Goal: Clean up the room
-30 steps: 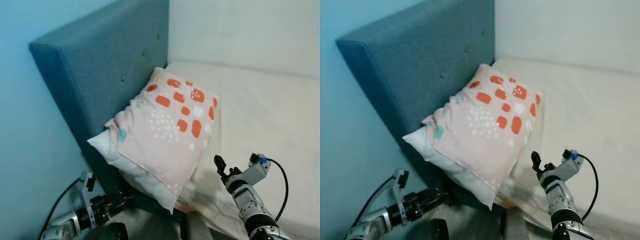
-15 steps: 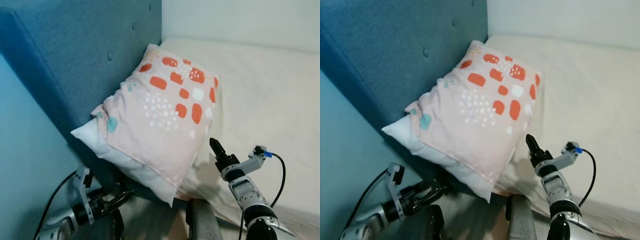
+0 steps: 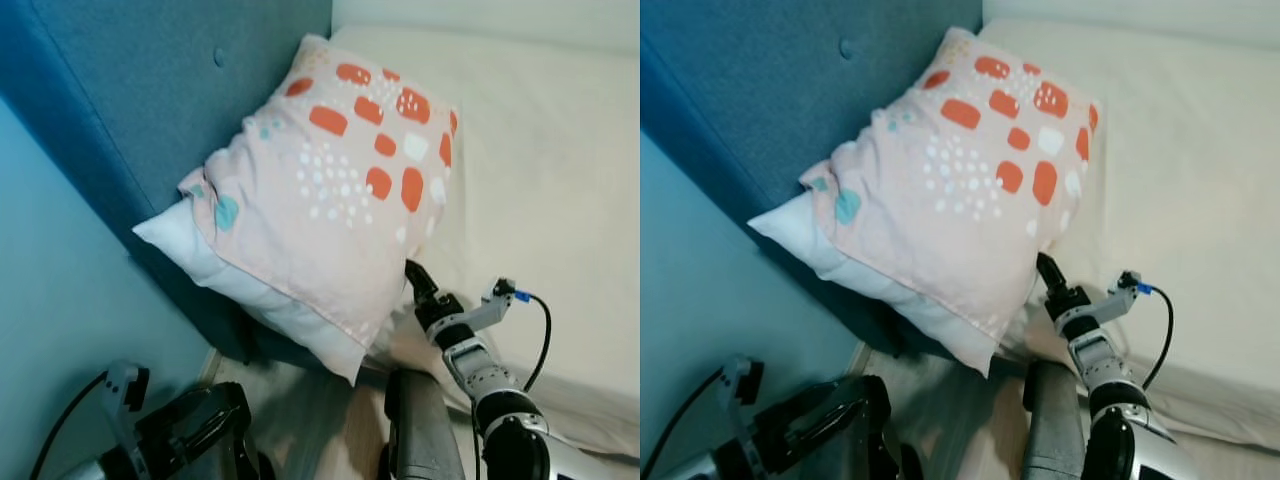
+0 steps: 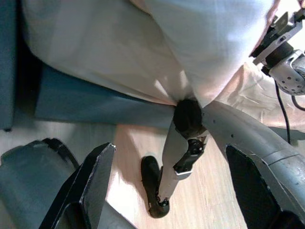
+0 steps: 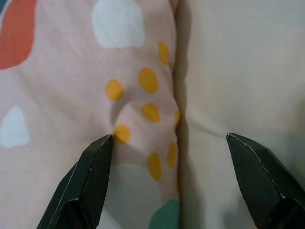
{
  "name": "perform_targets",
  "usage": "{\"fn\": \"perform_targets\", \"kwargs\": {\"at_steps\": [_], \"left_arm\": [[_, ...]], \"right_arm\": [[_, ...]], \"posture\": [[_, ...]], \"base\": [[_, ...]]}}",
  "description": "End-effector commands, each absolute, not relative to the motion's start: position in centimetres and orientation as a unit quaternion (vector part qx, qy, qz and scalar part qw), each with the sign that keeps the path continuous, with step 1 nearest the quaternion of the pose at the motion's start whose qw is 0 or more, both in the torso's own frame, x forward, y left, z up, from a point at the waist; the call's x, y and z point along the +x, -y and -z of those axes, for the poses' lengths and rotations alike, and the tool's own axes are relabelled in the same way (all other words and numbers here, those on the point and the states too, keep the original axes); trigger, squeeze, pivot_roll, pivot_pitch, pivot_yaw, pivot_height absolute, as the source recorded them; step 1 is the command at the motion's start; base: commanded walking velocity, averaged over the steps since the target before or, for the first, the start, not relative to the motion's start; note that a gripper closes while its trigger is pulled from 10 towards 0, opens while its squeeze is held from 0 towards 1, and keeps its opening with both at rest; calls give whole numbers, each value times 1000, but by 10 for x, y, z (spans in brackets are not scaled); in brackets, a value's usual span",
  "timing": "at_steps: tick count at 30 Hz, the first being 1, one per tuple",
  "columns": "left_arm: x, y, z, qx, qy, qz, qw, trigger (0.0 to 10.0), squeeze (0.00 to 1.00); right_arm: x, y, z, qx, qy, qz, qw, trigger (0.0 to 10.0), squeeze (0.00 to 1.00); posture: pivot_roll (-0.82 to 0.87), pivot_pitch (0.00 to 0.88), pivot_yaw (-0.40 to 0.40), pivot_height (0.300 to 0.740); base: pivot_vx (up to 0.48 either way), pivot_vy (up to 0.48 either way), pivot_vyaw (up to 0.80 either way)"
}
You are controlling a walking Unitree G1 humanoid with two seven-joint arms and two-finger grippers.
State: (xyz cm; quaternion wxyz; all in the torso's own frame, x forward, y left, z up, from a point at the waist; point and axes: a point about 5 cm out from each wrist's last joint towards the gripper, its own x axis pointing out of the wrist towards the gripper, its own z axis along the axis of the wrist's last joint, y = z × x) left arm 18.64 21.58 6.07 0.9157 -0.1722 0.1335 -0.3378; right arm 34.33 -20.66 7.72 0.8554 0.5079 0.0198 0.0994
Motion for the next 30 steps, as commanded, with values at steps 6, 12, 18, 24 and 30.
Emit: {"fn": "perform_targets", "kwargs": {"at_steps": [6, 12, 18, 24, 30], "left_arm": [[172, -222, -67, -168, -153, 327, 917, 10000, 0], [170, -222, -69, -169, -159, 323, 917, 10000, 0], [168, -220, -70, -172, -166, 320, 917, 10000, 0], [173, -220, -70, -171, -164, 317, 918, 10000, 0], [177, -217, -72, -172, -162, 317, 919, 10000, 0]], "right_arm": [[345, 194, -90, 551, 9, -200, 810, 10000, 0], [348, 180, -103, 552, 9, -280, 786, 10000, 0], [352, 165, -109, 530, -33, -328, 782, 10000, 0], [368, 174, -129, 499, 3, -277, 821, 0, 0], [377, 210, -164, 518, 98, -249, 812, 0, 0]], "posture": [[110, 421, 59, 511], [108, 423, 56, 511], [104, 416, 53, 511], [94, 397, 44, 511], [95, 382, 45, 511]], "base": [[0, 0, 0], [0, 0, 0], [0, 0, 0], [0, 0, 0], [0, 0, 0]]}}
